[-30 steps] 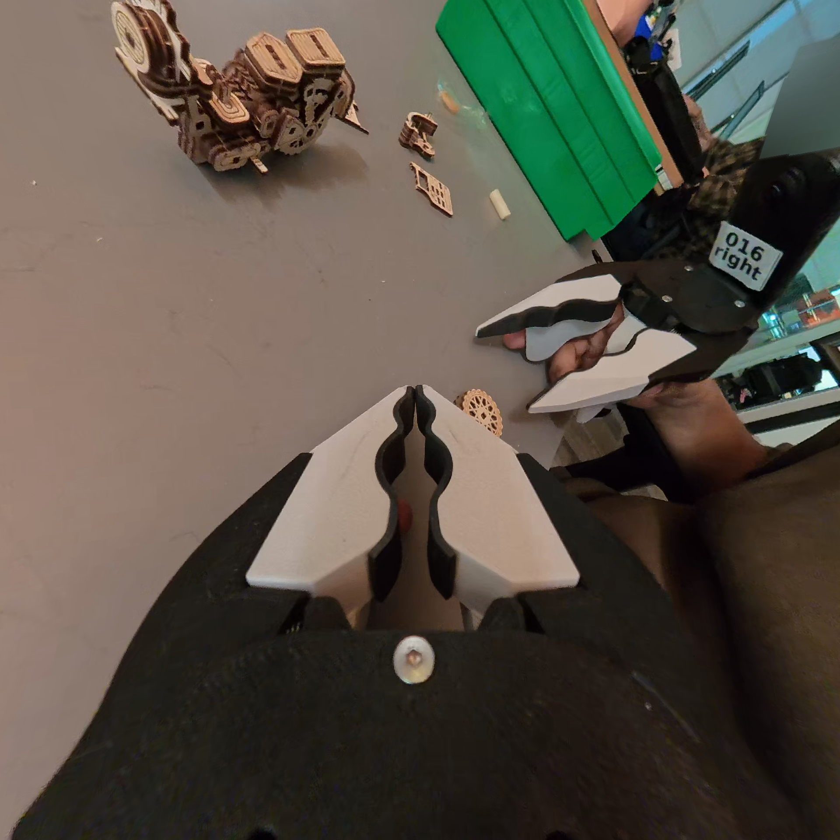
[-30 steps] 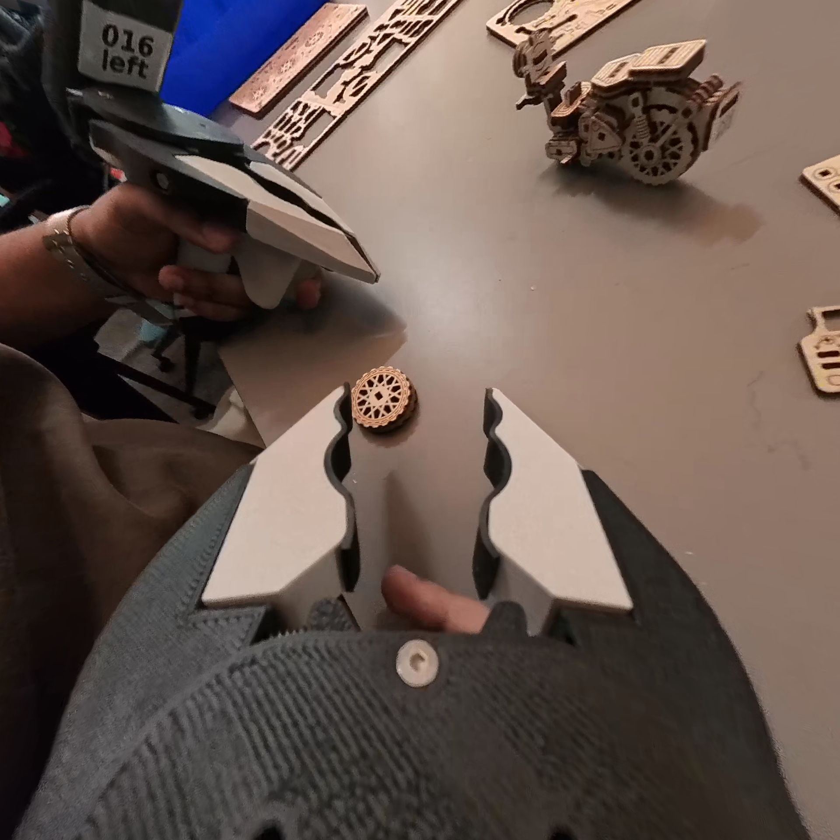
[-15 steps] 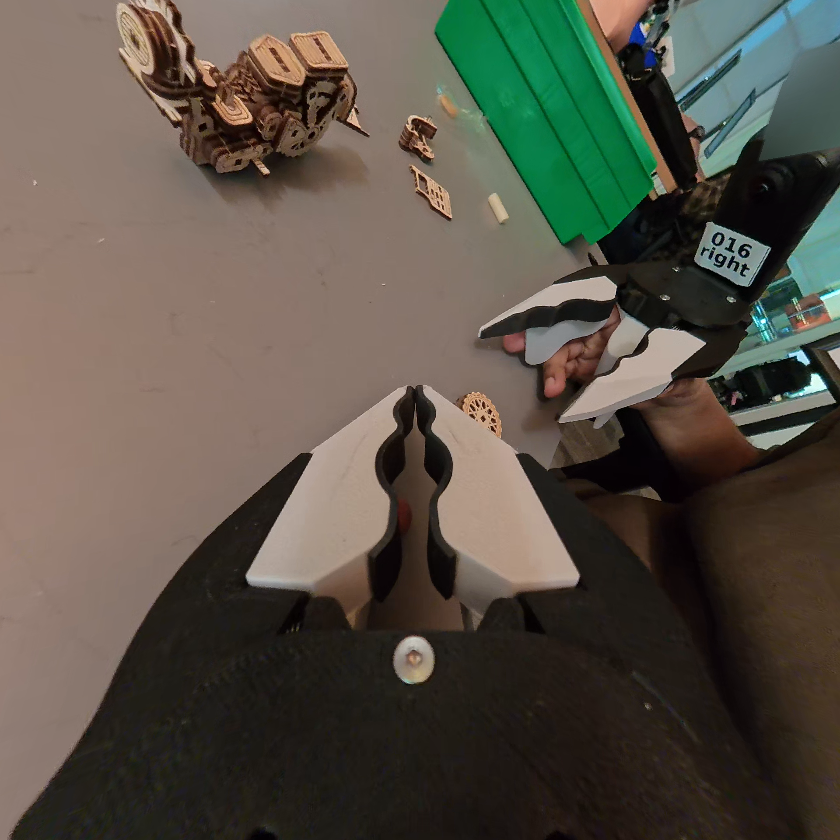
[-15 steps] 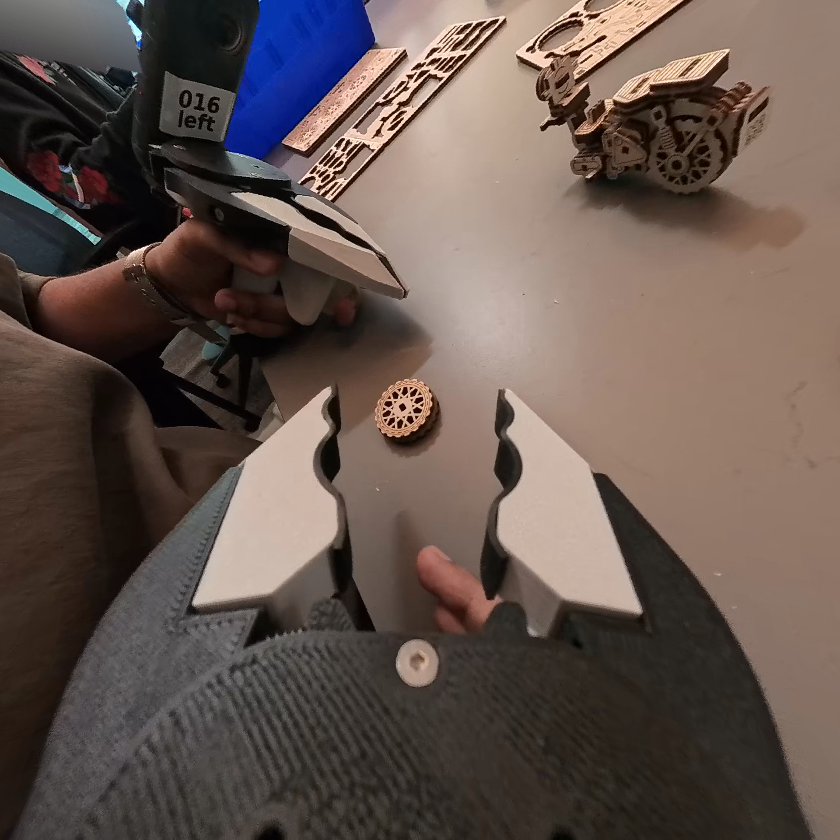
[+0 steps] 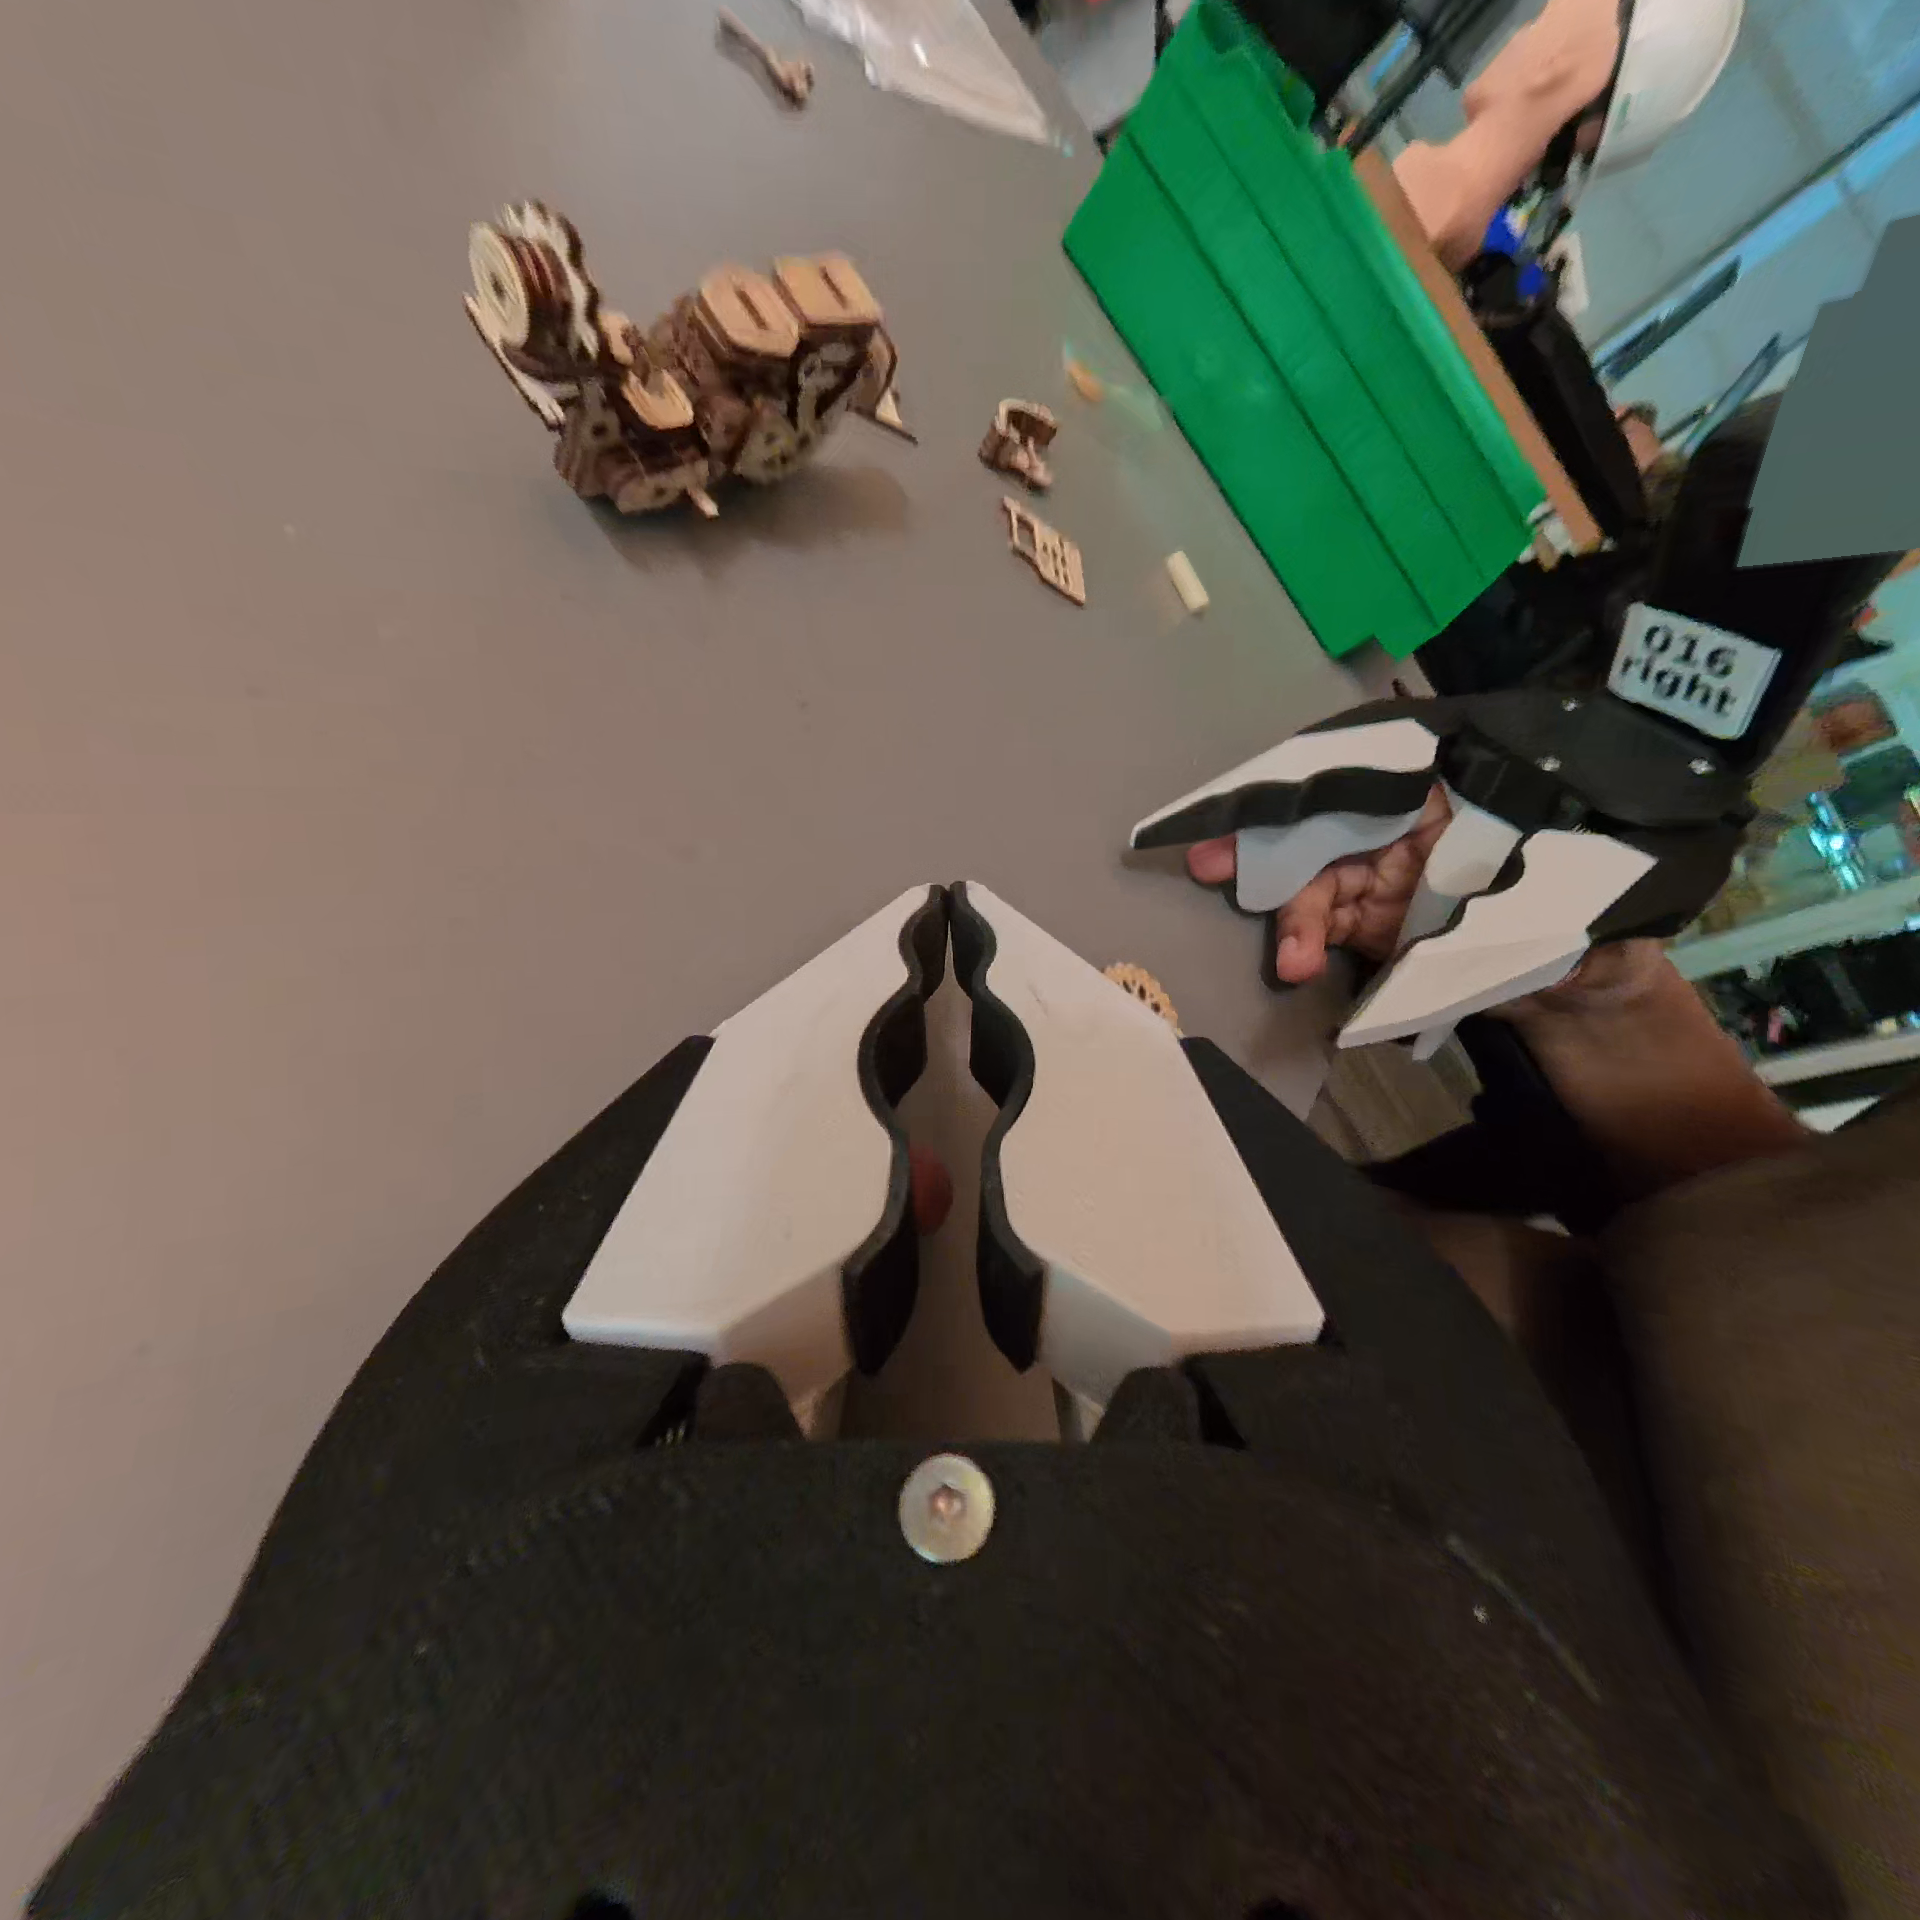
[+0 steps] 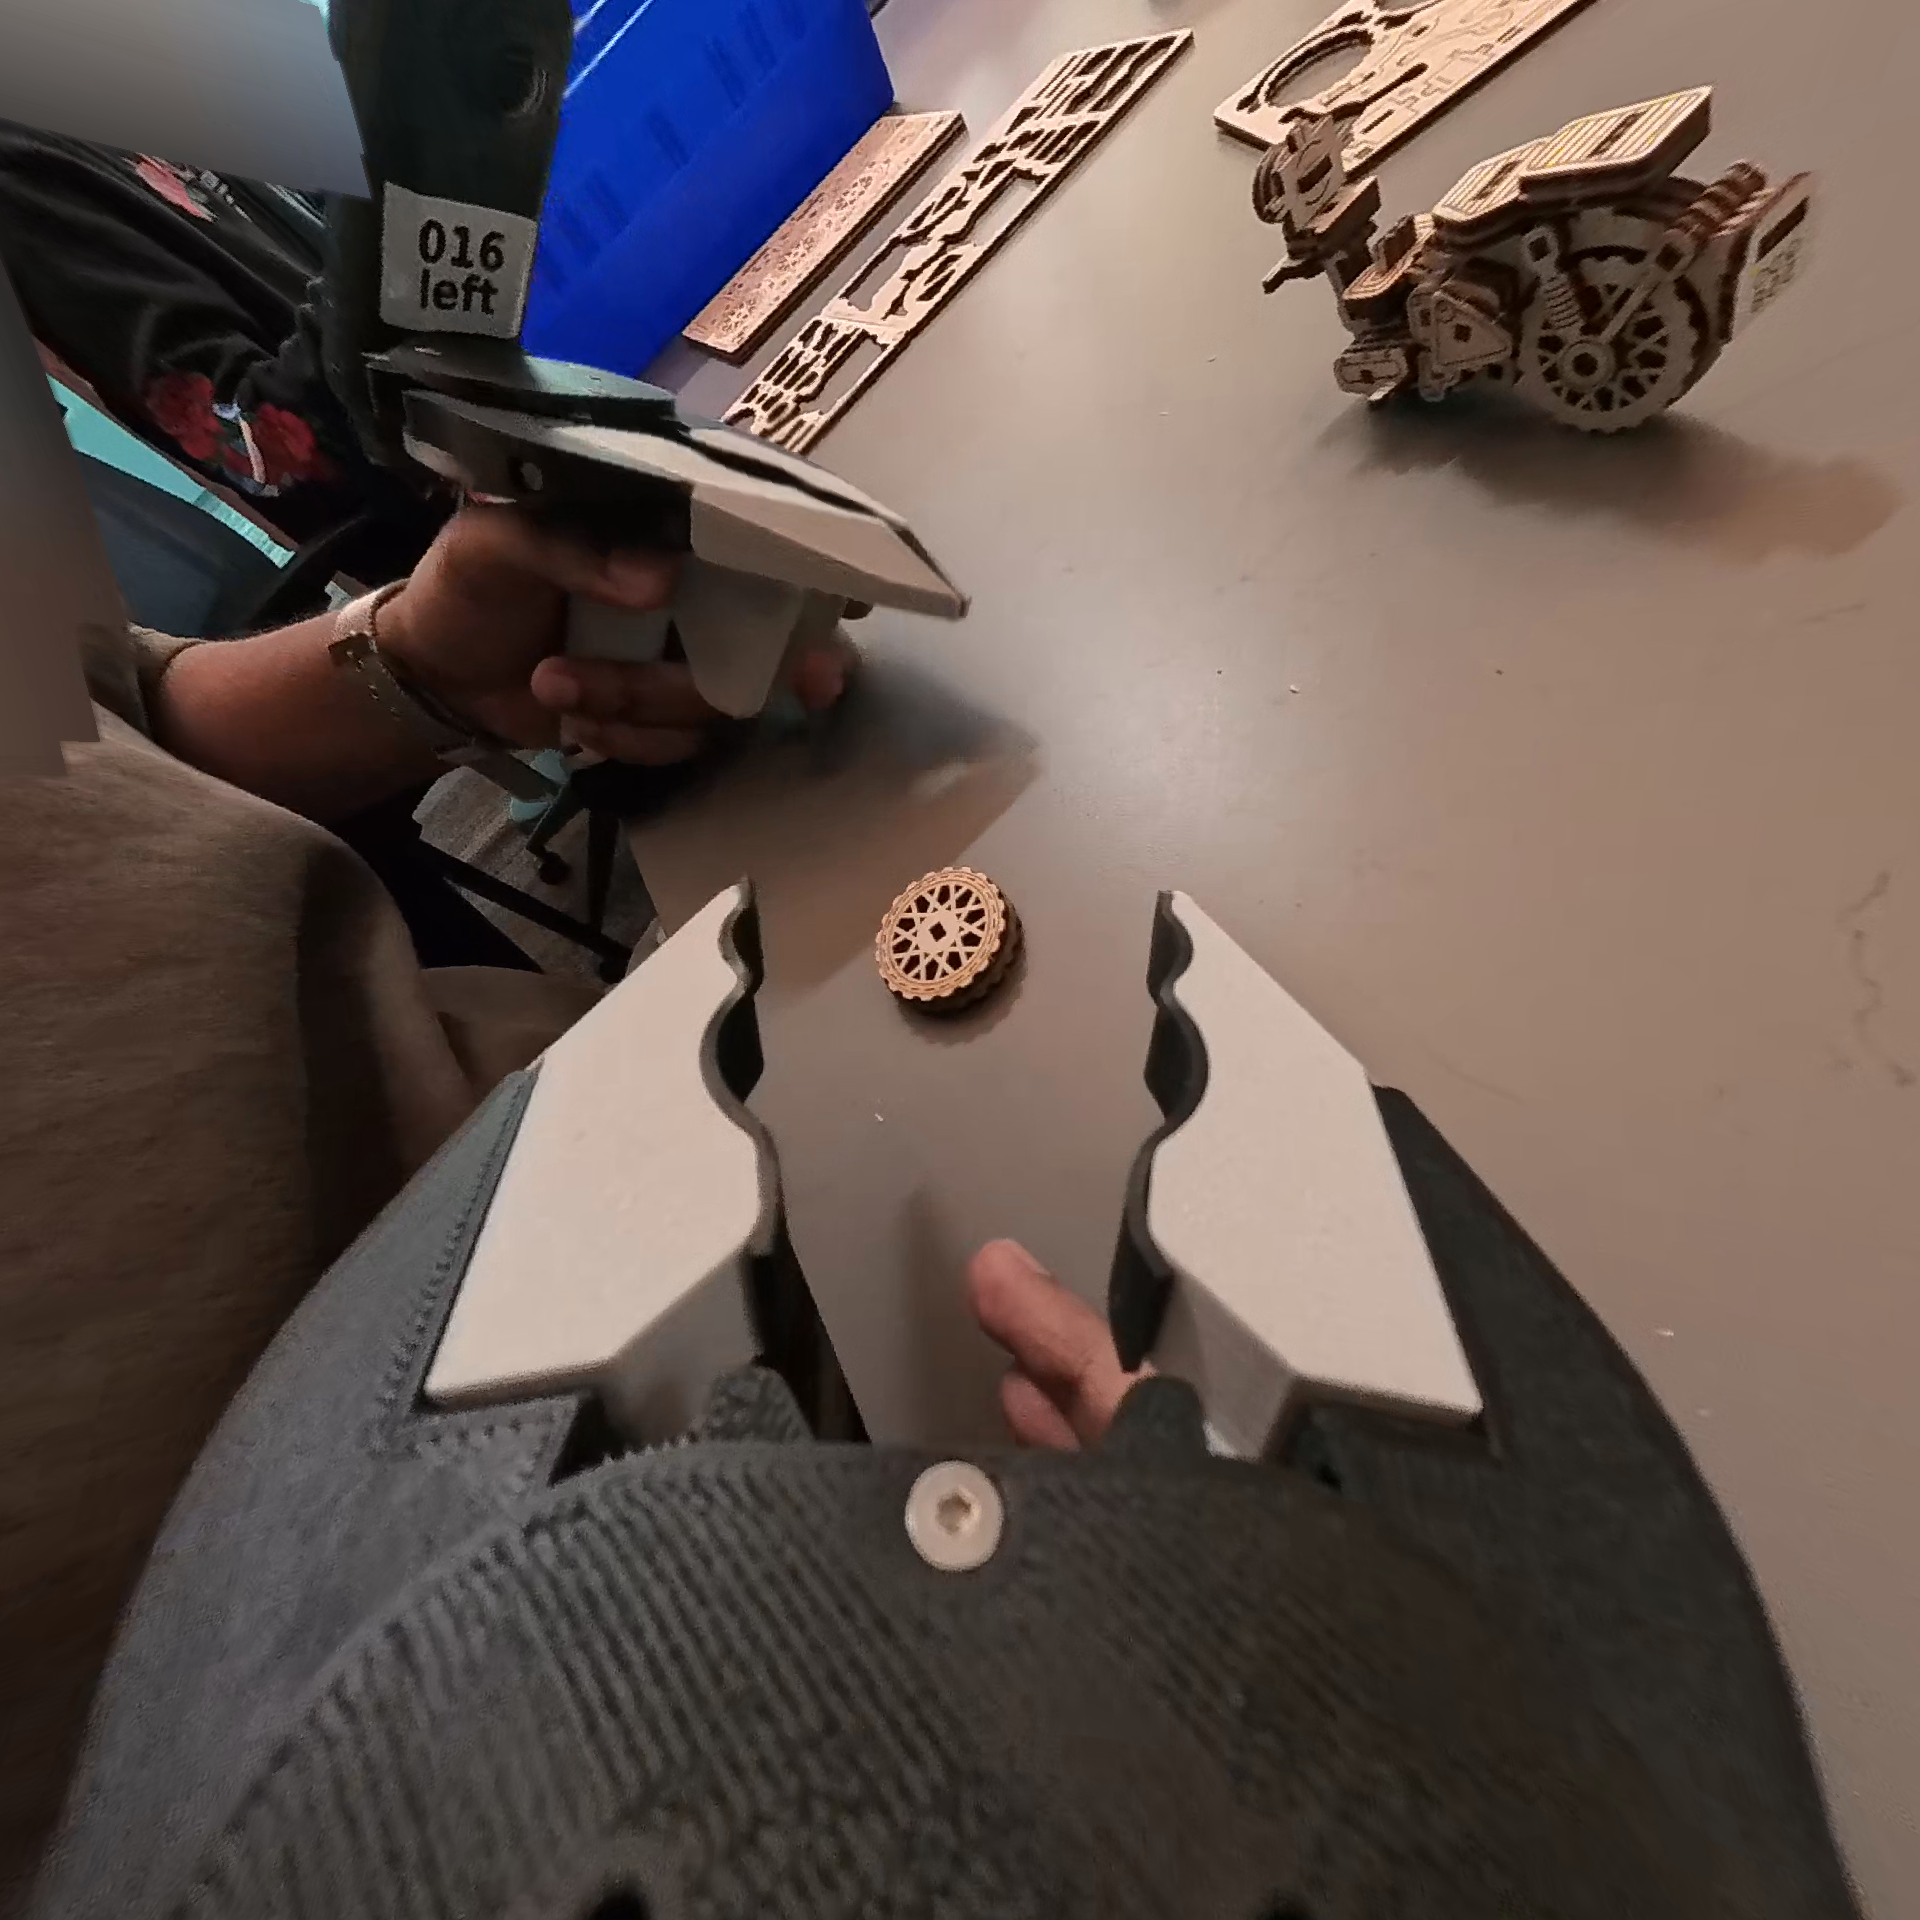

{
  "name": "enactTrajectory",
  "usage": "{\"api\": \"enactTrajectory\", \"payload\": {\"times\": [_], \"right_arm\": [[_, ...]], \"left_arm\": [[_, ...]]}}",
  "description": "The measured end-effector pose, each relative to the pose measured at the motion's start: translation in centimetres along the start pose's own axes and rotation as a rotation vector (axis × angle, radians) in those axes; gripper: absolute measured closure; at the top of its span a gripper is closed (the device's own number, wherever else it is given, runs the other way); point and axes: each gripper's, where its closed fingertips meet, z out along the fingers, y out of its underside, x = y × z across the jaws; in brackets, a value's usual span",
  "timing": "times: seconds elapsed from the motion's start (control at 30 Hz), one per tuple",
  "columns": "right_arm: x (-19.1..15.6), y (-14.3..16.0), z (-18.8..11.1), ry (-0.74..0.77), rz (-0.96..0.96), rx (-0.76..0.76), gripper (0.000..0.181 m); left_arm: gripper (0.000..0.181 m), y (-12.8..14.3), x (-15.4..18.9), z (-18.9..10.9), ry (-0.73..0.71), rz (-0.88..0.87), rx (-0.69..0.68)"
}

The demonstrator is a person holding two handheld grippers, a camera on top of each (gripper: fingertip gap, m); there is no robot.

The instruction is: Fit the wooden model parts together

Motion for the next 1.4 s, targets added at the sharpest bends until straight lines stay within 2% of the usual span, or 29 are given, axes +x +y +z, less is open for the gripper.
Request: {"api": "enactTrajectory", "payload": {"times": [0.13, 0.3, 0.37, 0.6, 0.8, 1.13, 1.4], "right_arm": [[0.3, -0.8, 0.1, -0.017, 0.037, 0.025, 0.105], [0.5, -2.1, 0.6, -0.115, 0.117, 0.053, 0.106], [0.5, -2.8, 0.7, -0.145, 0.118, 0.074, 0.106], [1.0, -3.0, 0.8, -0.060, -0.037, 0.055, 0.109], [0.9, -2.3, 0.6, 0.007, -0.089, 0.039, 0.111], [0.5, -1.1, 0.5, 0.063, -0.152, -0.004, 0.110], [1.0, -1.4, 0.4, 0.036, -0.093, 0.003, 0.110]], "left_arm": [[0.181, -1.4, -0.2, -0.5, -0.018, 0.006, 0.092], [0.181, -4.5, -0.2, 0.0, -0.009, -0.059, 0.220], [0.181, -5.0, -0.2, 0.4, -0.008, -0.045, 0.231], [0.181, -4.6, 0.5, 0.3, -0.008, 0.095, 0.193], [0.181, -4.4, 0.4, -0.3, -0.030, 0.124, 0.199], [0.181, -3.5, 0.2, 0.1, 0.013, 0.009, 0.158], [0.181, -3.7, -0.7, 0.5, 0.038, -0.103, 0.144]]}}
